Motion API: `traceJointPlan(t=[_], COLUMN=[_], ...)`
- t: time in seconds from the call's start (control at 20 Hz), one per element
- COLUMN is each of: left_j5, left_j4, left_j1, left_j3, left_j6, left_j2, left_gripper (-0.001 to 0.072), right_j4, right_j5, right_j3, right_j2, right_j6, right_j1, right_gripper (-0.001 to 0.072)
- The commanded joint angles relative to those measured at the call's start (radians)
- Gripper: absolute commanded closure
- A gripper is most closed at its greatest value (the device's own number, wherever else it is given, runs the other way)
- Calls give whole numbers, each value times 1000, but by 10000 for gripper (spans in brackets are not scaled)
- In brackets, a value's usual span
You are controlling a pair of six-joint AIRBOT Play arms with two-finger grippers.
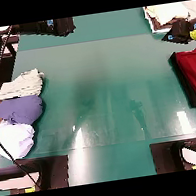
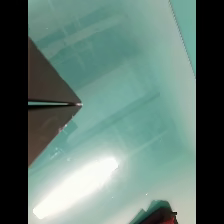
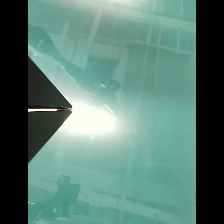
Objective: Fold the shirts.
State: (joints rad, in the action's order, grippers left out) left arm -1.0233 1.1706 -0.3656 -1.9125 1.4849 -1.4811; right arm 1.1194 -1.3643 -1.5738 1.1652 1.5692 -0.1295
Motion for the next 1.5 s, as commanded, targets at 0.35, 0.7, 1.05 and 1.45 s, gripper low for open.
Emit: traceJointPlan(t=[0.35, 0.7, 1.05, 1.45], left_j5=[2, 96, -89, -301], left_j4=[0, -38, 478, 508], left_j1=[0, 0, 84, 409], left_j3=[0, 0, 0, 190], left_j6=[0, 0, 29, 53], left_j2=[0, 0, -12, -114], left_gripper=[679, 679, 157, 152], right_j4=[0, 0, -1, -1], right_j5=[5, 3, 1, 1], right_j3=[1, 1, 1, 1], right_j2=[-1, -1, -1, -1], right_j6=[0, 0, 0, 0], right_j1=[-1, -1, -1, -1], right_gripper=[687, 687, 687, 687])
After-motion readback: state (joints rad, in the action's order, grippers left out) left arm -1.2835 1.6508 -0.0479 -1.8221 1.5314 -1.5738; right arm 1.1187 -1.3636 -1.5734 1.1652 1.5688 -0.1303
